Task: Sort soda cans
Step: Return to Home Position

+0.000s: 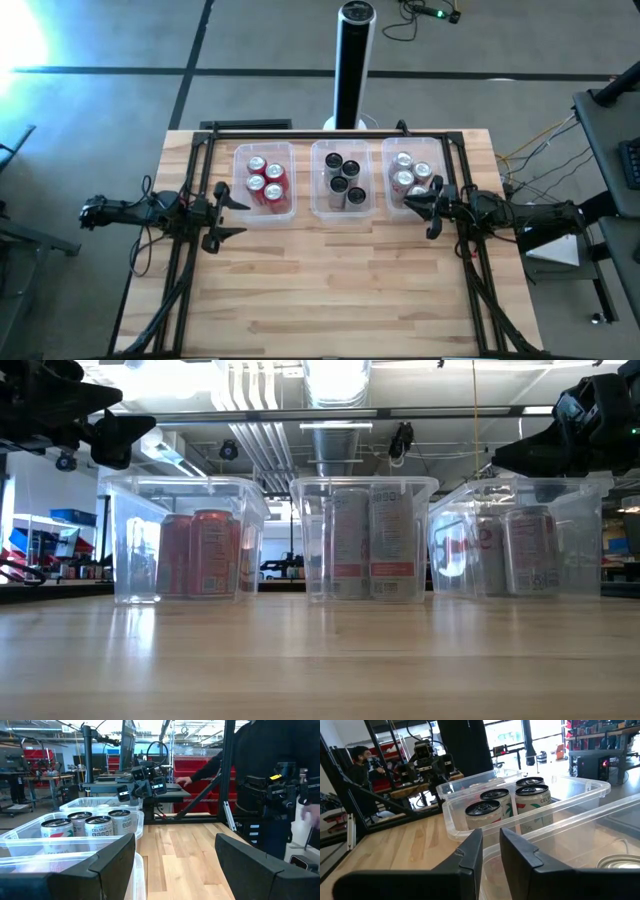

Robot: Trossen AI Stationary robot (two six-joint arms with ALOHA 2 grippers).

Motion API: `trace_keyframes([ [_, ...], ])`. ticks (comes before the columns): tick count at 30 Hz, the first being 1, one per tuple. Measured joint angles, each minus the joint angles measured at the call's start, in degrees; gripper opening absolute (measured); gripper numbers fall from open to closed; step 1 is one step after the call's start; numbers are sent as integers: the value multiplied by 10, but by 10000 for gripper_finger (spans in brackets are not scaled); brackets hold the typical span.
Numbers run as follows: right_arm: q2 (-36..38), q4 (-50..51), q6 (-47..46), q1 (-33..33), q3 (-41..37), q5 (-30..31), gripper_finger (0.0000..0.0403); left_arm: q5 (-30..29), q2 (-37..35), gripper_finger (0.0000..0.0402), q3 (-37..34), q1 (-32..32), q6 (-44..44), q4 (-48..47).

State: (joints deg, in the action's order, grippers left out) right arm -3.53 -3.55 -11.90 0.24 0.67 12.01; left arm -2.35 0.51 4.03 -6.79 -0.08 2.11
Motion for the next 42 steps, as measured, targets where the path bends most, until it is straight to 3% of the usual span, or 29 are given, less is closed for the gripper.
trace_keyframes([
  [21,0,0,0,0,0,0,91,0,0,260,0,0,0,0],
  [42,0,0,0,0,0,0,61,0,0,260,0,0,0,0],
])
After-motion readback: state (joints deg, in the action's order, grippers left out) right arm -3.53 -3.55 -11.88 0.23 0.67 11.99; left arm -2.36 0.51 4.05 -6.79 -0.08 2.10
